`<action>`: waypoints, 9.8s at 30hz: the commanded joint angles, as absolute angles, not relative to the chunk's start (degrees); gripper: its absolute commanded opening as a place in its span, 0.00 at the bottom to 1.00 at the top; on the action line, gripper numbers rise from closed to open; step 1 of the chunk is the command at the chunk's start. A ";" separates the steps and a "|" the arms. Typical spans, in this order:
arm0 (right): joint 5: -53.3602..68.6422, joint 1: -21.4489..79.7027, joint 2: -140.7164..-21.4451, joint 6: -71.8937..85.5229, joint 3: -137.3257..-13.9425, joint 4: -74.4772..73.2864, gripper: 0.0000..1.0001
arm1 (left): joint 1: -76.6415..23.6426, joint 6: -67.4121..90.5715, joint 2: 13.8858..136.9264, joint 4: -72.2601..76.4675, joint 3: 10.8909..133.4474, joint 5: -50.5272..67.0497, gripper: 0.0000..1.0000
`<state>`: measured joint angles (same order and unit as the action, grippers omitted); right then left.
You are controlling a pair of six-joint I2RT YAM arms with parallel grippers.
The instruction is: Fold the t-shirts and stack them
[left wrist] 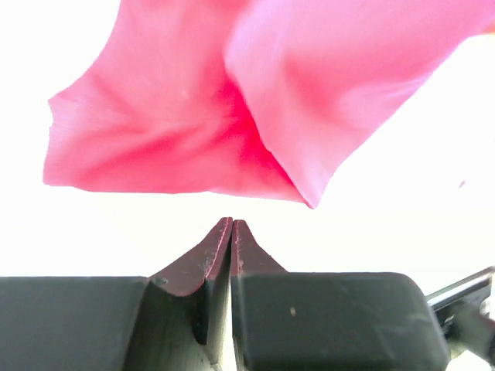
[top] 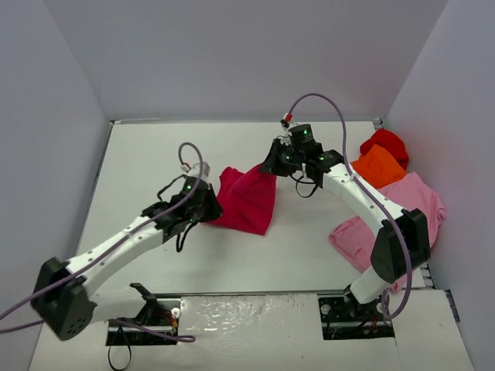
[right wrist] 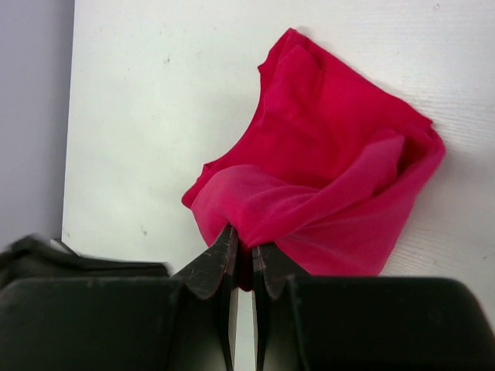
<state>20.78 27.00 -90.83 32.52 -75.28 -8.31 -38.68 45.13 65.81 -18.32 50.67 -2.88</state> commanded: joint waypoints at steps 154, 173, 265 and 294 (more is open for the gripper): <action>7.78 45.97 -114.59 28.74 -85.64 -0.66 0.00 | -33.06 44.30 70.72 -26.41 51.81 -12.05 0.00; 3.55 46.66 -107.31 34.40 -53.73 1.06 0.00 | -31.88 42.52 74.40 -26.52 52.95 -8.72 0.00; -34.96 49.77 -83.68 37.30 -67.17 -19.71 0.53 | -29.88 47.70 50.54 -35.16 45.64 -5.44 0.00; -1.81 50.72 -103.62 44.07 -42.74 4.48 0.00 | -40.29 51.63 84.89 -0.84 66.05 18.34 0.00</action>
<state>-8.96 50.24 -95.88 40.21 -49.28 -0.69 -38.50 50.34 80.42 -10.24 59.33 13.51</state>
